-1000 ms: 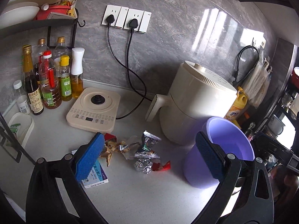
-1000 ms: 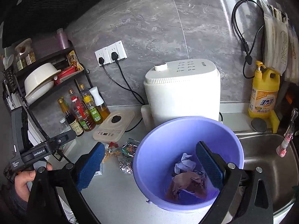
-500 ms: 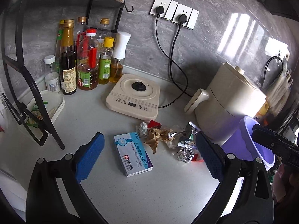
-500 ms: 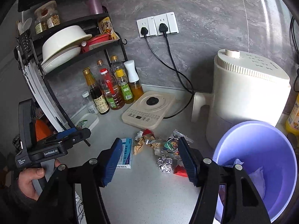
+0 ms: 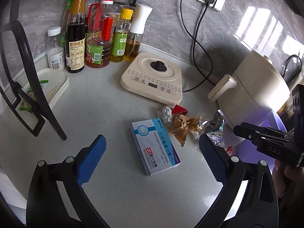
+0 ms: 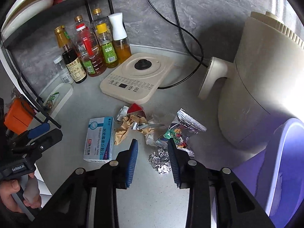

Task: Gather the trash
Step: 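Reach the left tool to the medicine box while the right tool grasps a silver snack bag, then grasp the medicine box with the left tool and lift while the right tool carries the snack bag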

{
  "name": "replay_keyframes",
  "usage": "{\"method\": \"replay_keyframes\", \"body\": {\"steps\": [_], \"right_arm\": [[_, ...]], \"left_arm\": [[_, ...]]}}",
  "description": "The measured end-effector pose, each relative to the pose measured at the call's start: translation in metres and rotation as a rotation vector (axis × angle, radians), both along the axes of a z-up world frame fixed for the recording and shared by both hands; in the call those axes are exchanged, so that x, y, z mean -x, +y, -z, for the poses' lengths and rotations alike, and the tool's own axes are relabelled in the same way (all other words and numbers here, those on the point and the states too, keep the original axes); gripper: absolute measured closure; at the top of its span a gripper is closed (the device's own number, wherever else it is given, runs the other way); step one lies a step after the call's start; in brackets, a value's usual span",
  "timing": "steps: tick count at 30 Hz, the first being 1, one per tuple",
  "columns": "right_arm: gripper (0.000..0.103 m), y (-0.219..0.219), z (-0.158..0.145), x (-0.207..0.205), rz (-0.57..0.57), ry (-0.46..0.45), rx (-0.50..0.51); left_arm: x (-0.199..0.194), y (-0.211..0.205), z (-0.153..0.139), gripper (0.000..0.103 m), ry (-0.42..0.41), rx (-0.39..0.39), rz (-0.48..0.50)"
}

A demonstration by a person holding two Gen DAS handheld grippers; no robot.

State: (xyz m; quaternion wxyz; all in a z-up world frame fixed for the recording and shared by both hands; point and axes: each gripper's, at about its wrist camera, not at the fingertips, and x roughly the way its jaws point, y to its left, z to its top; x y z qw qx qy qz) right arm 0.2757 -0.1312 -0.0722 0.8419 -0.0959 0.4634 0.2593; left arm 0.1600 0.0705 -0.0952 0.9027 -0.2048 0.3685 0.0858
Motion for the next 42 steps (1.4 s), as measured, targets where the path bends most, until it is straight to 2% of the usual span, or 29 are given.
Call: {"method": "replay_keyframes", "body": {"steps": [7,8,9,11,19,26,29,31,33,35,38,42], "right_arm": [[0.071,0.015,0.027,-0.035,-0.004,0.041,0.062],[0.077,0.018,0.033,-0.040,-0.006,0.048,0.078],[0.098,0.020,0.037,-0.044,-0.008,0.059,0.087],[0.099,0.021,0.039,-0.048,-0.012,0.063,0.092],[0.101,0.012,0.004,-0.034,-0.031,-0.017,0.013],[0.101,-0.008,-0.032,-0.005,-0.010,-0.081,-0.054],[0.101,-0.018,-0.042,0.006,0.003,-0.098,-0.080],[0.101,-0.025,-0.049,0.013,0.009,-0.109,-0.100],[0.101,-0.032,-0.058,0.020,0.012,-0.126,-0.123],[0.101,-0.040,-0.067,0.025,0.018,-0.147,-0.144],[0.101,-0.051,-0.078,0.031,0.025,-0.175,-0.169],[0.100,-0.065,-0.088,0.040,0.038,-0.198,-0.188]], "left_arm": [[-0.022,0.003,0.016,0.006,0.022,0.016,-0.004],[-0.025,0.003,0.018,0.006,0.030,0.019,-0.003],[-0.027,0.003,0.022,0.006,0.042,0.021,-0.004],[-0.033,0.003,0.029,0.006,0.068,0.026,-0.004],[-0.047,-0.018,0.061,0.006,0.172,0.020,0.062],[-0.052,-0.044,0.078,0.006,0.256,-0.079,0.127],[-0.050,-0.050,0.082,0.006,0.279,-0.148,0.119],[-0.046,-0.049,0.083,0.006,0.280,-0.156,0.112],[-0.041,-0.046,0.081,0.013,0.265,-0.152,0.099],[-0.037,-0.043,0.078,0.036,0.258,-0.164,0.085],[-0.035,-0.036,0.076,0.036,0.245,-0.128,0.078],[-0.028,-0.035,0.064,0.037,0.196,-0.128,0.061]]}}
